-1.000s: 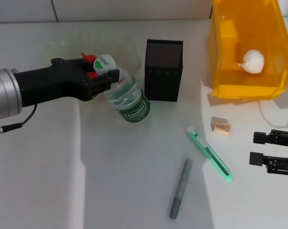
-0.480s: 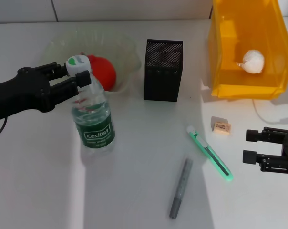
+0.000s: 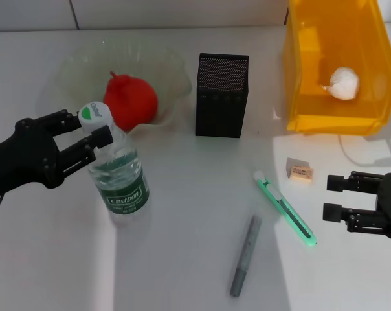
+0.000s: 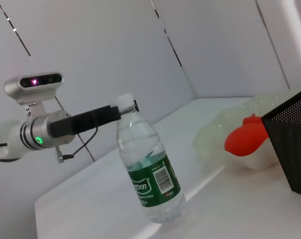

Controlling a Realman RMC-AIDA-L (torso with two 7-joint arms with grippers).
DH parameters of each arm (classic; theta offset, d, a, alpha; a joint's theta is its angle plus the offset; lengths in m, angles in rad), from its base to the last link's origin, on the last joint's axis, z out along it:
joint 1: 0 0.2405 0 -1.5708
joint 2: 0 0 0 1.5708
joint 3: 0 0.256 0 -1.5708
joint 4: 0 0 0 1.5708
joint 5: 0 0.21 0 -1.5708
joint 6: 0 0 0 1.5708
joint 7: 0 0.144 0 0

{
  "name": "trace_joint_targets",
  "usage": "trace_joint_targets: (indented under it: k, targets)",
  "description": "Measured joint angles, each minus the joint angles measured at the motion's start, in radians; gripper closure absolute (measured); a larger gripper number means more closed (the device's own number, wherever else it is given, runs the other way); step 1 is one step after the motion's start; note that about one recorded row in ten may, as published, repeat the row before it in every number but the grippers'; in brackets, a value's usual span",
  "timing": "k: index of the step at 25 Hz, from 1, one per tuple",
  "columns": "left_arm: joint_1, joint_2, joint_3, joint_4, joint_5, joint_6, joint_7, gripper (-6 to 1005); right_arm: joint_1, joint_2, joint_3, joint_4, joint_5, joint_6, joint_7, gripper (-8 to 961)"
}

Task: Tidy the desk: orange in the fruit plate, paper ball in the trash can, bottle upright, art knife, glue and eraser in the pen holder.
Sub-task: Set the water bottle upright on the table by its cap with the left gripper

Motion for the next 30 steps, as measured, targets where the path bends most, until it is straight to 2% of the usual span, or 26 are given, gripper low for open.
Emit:
trace_joint_targets:
  k: [10, 18, 30]
  targets:
    - [-0.011, -0.001, -0.006, -0.092, -0.002, 0.035, 0.198, 560, 0.000, 0.002, -0.001, 0.000, -0.001, -0.004, 0.002, 239]
    - [-0.049, 0.005, -0.015, -0.182, 0.007, 0.017, 0.223, 529, 0.000, 0.002, -0.001, 0.000, -0.003, -0.004, 0.002, 240]
    - [-0.048, 0.006, -0.022, -0.183, 0.001, 0.038, 0.225, 452, -0.002, 0.002, 0.001, 0.000, -0.002, -0.009, 0.000, 240]
